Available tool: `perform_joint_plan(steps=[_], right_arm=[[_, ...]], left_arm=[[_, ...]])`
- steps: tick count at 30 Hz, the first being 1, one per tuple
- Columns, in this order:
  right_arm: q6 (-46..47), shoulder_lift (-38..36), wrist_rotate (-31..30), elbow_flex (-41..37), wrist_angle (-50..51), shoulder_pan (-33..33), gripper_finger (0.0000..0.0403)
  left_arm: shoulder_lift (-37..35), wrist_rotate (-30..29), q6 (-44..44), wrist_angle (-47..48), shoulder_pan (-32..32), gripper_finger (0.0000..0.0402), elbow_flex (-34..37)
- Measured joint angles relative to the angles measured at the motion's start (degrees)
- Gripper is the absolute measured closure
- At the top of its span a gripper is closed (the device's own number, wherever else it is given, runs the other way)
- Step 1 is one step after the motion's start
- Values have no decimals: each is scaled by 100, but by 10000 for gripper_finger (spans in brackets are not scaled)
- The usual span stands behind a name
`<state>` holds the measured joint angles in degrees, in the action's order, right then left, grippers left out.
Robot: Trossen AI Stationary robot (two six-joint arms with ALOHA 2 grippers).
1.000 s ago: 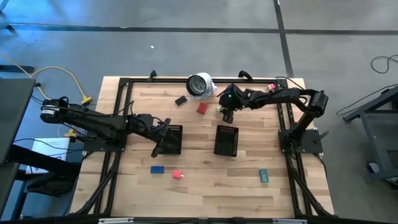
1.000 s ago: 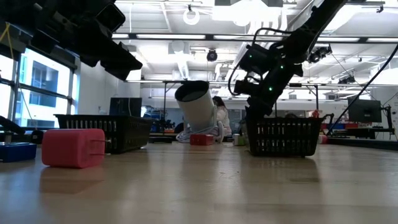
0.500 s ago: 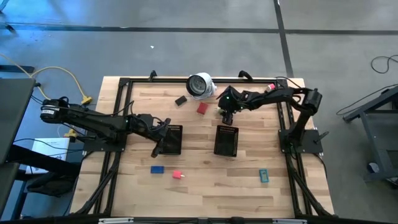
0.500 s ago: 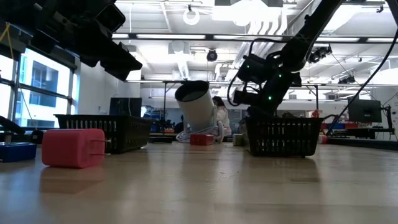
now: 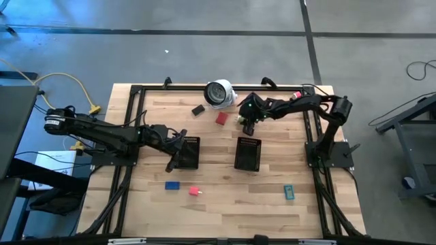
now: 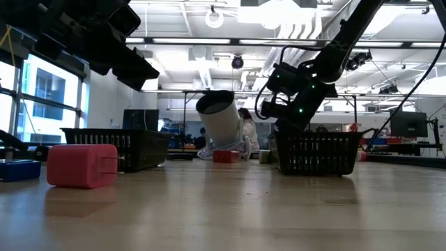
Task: Pick & Place Office items
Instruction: Put the green charger adapter into the left black bin
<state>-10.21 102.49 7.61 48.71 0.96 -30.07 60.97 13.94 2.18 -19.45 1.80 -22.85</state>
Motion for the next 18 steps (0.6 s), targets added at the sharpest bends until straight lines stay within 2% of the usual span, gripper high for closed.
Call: perform_joint_plan(steps=[9,18], right_arm=[[159,-250,-19,-2,-78,-31,286],[409,-1244,-35,-2,27,225,286]], left_arm=[[0,-75,-16,138,0,267,0],[0,-215,73,145,0,267,0]])
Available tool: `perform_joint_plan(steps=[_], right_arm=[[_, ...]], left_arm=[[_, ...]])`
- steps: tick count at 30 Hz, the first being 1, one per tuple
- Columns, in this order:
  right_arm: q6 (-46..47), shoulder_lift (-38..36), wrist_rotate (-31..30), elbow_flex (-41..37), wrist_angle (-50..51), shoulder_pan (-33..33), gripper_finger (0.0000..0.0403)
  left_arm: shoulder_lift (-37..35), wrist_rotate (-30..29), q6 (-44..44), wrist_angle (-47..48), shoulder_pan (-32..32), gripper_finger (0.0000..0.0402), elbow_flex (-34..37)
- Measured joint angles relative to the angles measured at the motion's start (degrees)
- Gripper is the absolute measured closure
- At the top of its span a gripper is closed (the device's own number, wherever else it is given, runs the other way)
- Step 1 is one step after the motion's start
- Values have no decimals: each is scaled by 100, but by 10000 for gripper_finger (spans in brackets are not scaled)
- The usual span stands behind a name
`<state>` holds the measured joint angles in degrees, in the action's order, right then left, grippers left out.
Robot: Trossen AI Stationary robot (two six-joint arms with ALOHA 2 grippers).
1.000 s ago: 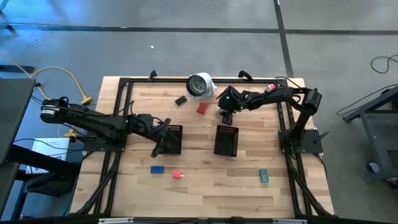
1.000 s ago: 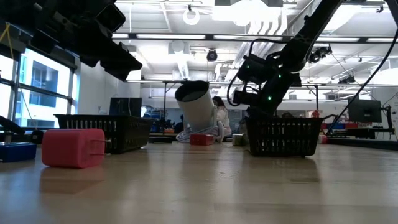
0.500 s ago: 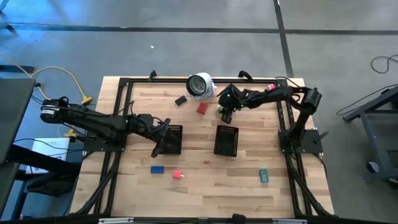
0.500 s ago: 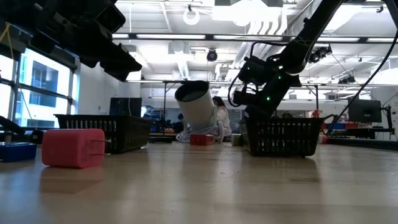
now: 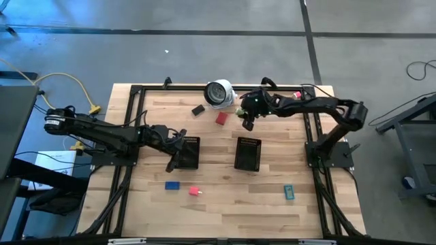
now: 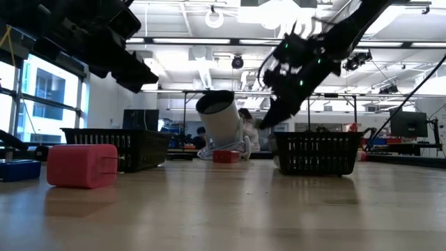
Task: Pick & Place Office items
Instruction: Put the green charger adapter into the left black bin
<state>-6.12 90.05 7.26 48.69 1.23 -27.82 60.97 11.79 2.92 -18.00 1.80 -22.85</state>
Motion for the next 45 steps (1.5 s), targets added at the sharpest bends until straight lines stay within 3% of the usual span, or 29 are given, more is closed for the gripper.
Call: perform_joint_plan(steps=[10,17,22,30,36,45], right_arm=[[333,-1299,-663,0,-10,1286,286],[355,-1378,-1614,0,-694,2654,286],[344,-1284,-2300,0,-1322,3286,286],[322,-442,-1980,-2,-3017,3502,286],[342,290,-1727,2,-4477,3585,286],[485,609,-1464,0,-5039,3609,286]], left_arm=[[0,-13,57,-29,-20,267,0],[0,-162,114,-468,-19,267,2],[18,-162,153,-985,14,267,2],[754,-197,-9,-2438,189,267,4],[1298,-770,-450,-3276,256,267,4],[1374,-763,-745,-3612,256,267,4]])
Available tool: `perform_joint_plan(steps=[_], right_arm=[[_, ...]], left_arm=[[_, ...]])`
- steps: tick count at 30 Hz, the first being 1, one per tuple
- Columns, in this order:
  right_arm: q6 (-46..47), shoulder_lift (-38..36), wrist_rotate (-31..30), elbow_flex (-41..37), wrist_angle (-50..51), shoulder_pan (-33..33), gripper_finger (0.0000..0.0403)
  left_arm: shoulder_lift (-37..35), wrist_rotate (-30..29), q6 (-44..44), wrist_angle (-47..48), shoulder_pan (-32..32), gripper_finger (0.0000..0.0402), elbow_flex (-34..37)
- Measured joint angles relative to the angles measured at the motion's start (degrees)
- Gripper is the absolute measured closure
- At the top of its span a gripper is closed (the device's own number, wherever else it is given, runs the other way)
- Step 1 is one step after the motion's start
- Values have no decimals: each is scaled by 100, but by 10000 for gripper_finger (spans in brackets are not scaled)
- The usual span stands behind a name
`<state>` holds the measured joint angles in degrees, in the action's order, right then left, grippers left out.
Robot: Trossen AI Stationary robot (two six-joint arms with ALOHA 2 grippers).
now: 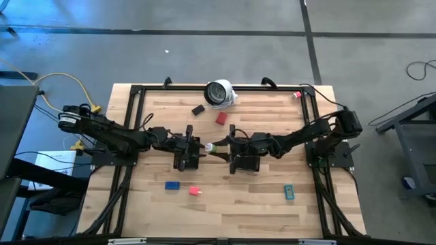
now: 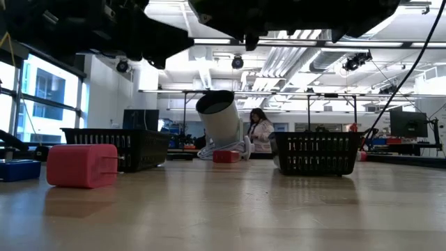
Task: Pick & Place Office items
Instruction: Put the green charger adapter into the left black bin
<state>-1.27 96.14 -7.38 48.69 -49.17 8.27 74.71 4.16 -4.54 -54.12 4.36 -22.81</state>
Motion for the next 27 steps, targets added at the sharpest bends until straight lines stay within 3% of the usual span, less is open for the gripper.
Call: perform_joint_plan(steps=[12,27], right_arm=[[19,0,-13,0,-42,-2,286],[60,551,-15,-3,-985,-146,286]], left_arm=[[-6,2,-327,-711,85,267,-2],[5,-6,-129,-1076,-23,267,-13]])
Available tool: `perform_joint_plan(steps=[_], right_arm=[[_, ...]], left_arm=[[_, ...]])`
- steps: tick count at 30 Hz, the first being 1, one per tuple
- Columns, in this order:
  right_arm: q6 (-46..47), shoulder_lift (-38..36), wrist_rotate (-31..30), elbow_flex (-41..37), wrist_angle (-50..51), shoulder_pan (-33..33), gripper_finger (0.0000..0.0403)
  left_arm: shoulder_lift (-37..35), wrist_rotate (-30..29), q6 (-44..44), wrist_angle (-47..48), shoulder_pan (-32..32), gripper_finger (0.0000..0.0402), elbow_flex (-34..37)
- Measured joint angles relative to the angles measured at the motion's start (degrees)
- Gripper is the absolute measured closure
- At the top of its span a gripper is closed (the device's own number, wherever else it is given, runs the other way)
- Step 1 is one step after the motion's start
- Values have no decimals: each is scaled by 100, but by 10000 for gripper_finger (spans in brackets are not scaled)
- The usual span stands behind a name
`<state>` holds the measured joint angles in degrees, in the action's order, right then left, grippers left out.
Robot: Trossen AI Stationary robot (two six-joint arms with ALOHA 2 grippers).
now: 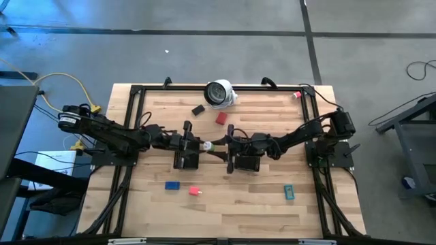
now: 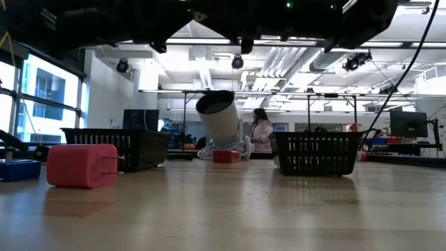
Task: Pick & Place Office items
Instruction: Put the green charger adapter into the left black bin
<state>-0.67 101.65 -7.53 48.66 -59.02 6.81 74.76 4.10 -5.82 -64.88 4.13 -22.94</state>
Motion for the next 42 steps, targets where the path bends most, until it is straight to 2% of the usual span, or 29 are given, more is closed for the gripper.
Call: perform_joint_plan(steps=[13,24,35,42], right_arm=[[-98,4,41,3,18,-51,286],[-107,9,-48,3,30,-60,286],[-88,91,82,0,282,-129,286],[-98,339,173,174,114,-182,286]], left_arm=[[0,157,383,-59,18,265,-70],[0,56,566,-72,25,198,-72],[29,-127,391,-319,23,194,-206],[614,-63,354,-190,23,194,-566]])
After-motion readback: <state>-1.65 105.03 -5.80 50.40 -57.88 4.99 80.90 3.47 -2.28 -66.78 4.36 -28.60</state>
